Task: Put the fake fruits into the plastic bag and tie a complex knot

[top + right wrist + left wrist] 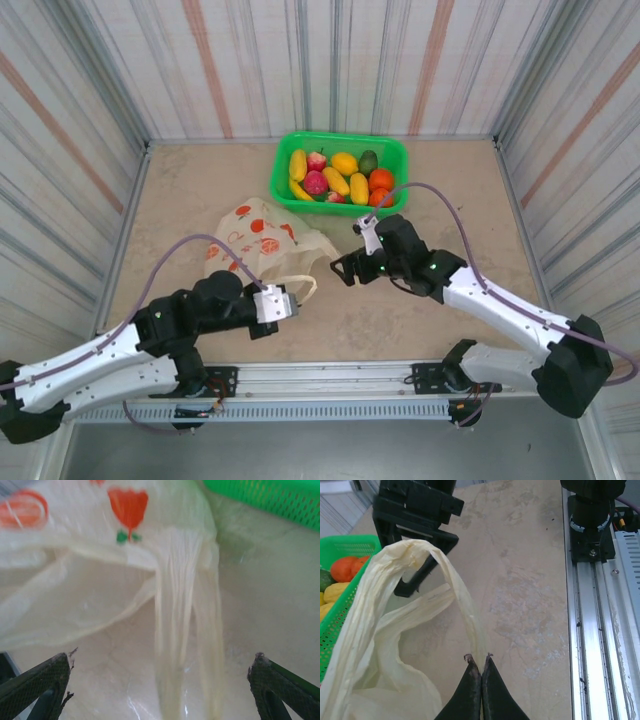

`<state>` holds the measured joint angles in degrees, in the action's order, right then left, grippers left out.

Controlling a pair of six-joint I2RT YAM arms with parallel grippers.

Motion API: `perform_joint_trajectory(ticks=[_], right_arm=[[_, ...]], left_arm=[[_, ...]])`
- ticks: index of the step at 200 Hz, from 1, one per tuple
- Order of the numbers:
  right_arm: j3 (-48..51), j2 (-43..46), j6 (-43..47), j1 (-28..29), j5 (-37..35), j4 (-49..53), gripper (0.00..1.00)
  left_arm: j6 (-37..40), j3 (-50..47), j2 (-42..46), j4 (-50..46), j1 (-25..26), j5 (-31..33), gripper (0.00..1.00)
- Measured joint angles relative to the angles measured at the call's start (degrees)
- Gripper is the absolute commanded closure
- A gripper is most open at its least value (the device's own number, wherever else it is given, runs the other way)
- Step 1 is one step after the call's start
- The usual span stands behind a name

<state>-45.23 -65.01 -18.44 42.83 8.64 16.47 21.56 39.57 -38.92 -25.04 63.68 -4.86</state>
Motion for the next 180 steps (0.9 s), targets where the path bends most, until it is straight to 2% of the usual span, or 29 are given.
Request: perform_joint_trajectory(ticks=[40, 51, 65, 85, 116, 148, 171, 180], right_arm=[[1.0, -7.6, -0.6, -0.1, 0.9, -2.8, 0.10], [1.0, -10.0, -0.6, -0.1, 0.8, -3.7, 0.16], [0.7, -13.0, -1.0, -0.1, 0.8, -4.8, 0.32], [-1.0, -16.5, -0.9, -0.1, 0.4, -4.9, 0.70], [-4.2, -17.6, -0.4, -0.6, 0.0, -6.3, 1.00], [-6.1, -16.5, -1.4, -2.9, 1.5, -5.9, 1.00], [-8.3, -14.0, -4.8, -3.3, 3.2, -3.5, 1.00], [-9.5, -13.0, -6.7, -3.3, 3.5, -2.1, 1.00]], left_arm=[[-0.4, -0.6, -0.7, 0.0, 0.0, 0.0, 1.00], [-0.4, -0.7, -0.3, 0.0, 0.0, 0.0, 1.00], [-0.4, -0.8, 0.3, 0.0, 0.0, 0.0, 1.00], [-0.4, -0.9, 1.3, 0.0, 0.0, 0.0, 1.00], [-0.8, -0.9, 2.4, 0.1, 0.0, 0.3, 1.00], [-2.1, -0.9, 2.7, 0.9, 0.0, 1.8, 1.00], [-4.8, -0.2, 1.8, 0.5, 0.0, 2.3, 0.86], [-6.5, 0.3, 1.4, 0.1, 0.0, 2.4, 0.85]])
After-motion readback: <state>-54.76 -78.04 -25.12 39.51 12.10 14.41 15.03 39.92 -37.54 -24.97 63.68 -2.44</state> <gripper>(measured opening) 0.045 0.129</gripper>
